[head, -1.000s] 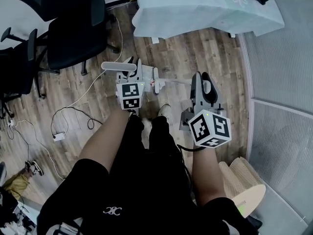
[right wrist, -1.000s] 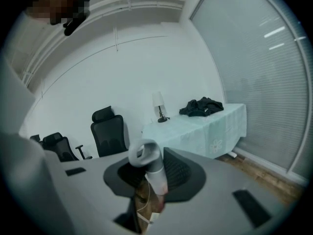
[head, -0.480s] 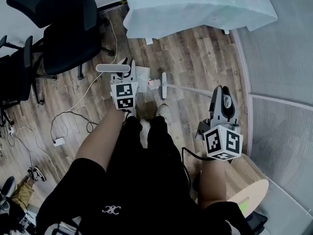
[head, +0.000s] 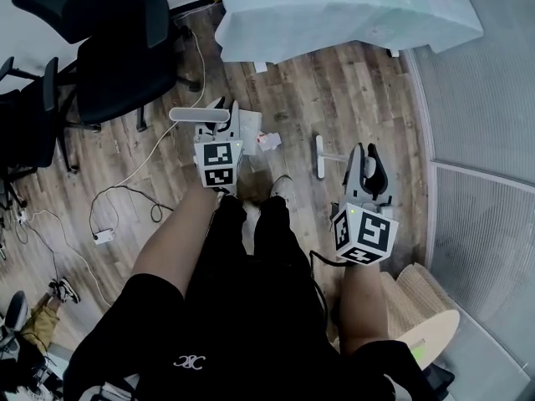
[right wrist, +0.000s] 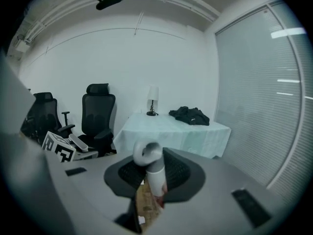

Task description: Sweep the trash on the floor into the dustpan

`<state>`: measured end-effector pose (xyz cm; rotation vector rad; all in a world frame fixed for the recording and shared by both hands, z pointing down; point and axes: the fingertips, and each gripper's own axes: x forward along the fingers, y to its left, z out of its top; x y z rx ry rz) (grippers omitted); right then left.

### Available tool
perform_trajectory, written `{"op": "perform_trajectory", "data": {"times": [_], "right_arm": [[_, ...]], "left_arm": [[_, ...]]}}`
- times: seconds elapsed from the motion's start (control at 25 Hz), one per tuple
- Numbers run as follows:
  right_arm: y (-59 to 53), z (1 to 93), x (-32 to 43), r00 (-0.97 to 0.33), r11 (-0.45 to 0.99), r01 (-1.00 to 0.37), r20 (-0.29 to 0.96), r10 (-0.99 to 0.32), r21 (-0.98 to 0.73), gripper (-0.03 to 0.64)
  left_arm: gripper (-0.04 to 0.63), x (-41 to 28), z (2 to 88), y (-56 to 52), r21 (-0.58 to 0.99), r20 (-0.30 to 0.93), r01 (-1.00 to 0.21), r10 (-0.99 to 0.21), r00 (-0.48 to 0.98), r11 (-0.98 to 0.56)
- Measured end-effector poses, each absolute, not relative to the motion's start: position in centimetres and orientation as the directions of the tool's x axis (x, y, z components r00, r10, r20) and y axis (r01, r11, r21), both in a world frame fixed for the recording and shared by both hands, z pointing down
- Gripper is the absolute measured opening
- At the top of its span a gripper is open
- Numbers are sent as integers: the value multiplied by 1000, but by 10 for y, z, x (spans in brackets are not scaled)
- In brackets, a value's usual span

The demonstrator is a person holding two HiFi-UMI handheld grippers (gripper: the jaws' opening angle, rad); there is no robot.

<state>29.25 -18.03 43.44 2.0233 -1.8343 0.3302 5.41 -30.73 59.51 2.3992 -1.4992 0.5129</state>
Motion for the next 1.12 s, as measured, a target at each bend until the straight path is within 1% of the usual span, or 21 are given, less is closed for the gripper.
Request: {"op": "perform_trajectory", "data": {"times": [0.16, 0.28, 0.4, 0.56, 0.64, 0.76, 1.12], "right_arm": [[-198, 456, 258, 40, -3, -997, 459, -888, 80, 91], [-213, 459, 221, -58, 57, -998, 459, -886, -16, 92], [-232, 450, 189, -158, 108, -985, 429, -890, -137, 94], [-251, 435, 186, -218, 112, -953, 381, -898, -282, 95], [-252, 431, 196, -211, 83, -939, 370, -905, -334, 95], [-250, 427, 214, -164, 32, -940, 365, -916, -341, 94], [-218, 402, 239, -103, 40, -982, 344, -933, -187, 94]], "left_arm": [[69, 50, 595, -312, 49, 424, -901, -808, 409, -431], [72, 44, 594, -315, 64, 420, -904, -810, 408, -422], [74, 38, 595, -319, 73, 415, -906, -813, 408, -417], [77, 35, 596, -323, 83, 414, -904, -811, 414, -419], [80, 34, 596, -323, 86, 411, -902, -810, 419, -423], [81, 36, 596, -322, 88, 407, -896, -806, 431, -434], [84, 39, 597, -321, 88, 411, -890, -797, 442, -448]]}}
